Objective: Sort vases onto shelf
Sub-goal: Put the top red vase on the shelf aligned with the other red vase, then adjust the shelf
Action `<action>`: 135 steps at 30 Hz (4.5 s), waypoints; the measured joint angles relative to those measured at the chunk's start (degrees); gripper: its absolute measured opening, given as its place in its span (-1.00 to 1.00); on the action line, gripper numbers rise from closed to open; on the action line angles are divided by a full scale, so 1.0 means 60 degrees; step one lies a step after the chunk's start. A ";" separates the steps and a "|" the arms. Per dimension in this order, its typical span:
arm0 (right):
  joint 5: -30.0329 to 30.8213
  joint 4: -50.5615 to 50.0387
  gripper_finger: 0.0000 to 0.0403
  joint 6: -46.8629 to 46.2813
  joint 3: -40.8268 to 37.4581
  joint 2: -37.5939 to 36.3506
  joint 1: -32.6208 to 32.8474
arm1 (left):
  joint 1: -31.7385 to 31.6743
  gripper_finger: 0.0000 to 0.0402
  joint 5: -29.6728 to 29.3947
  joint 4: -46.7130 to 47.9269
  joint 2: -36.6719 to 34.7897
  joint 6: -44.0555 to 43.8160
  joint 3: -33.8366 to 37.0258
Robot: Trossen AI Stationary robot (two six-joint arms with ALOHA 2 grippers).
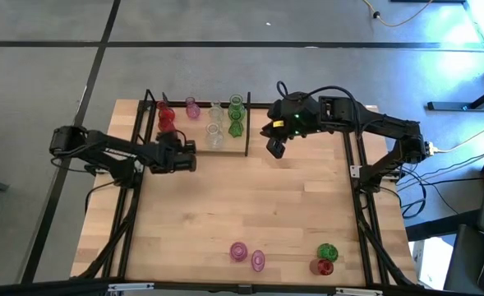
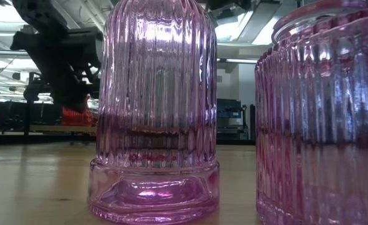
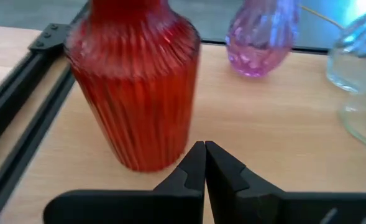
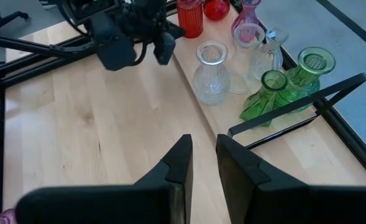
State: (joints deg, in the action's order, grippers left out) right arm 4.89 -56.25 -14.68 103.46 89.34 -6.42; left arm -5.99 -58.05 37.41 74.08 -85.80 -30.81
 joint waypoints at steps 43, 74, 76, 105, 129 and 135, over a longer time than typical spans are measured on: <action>0.0000 -0.0422 -0.70 -0.0001 -0.0007 -0.0007 0.0000 | -0.1358 -1.00 0.1623 0.0695 -0.0040 0.1563 -0.0952; -0.0312 -0.0386 -0.70 -0.0071 -0.0011 0.0135 0.0011 | -0.1811 -1.00 0.1519 0.2651 -0.0047 0.1612 -0.1184; -0.0473 -0.0389 -0.70 -0.0145 -0.0011 0.0135 0.0011 | -0.1965 -1.00 0.1514 0.2629 -0.0047 0.1810 -0.1184; -0.0929 -0.0444 -0.70 -0.0335 -0.0011 0.0138 0.0011 | -0.1245 -1.00 0.1325 0.3496 -0.0044 0.0981 -0.1728; -0.1532 0.7800 -0.70 -0.3027 -0.6190 0.0227 0.0004 | 0.3236 -1.00 -0.1177 0.6519 -0.5282 0.2391 -0.5605; -0.0810 0.9055 -0.76 -0.3617 -0.7475 0.0228 -0.0004 | 0.3536 -1.00 -0.0895 0.6219 -0.7194 0.3734 -0.5628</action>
State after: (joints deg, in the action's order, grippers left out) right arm 0.03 -1.92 -36.38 58.61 90.71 -6.44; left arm 15.22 -63.42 74.72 30.92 -63.40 -64.58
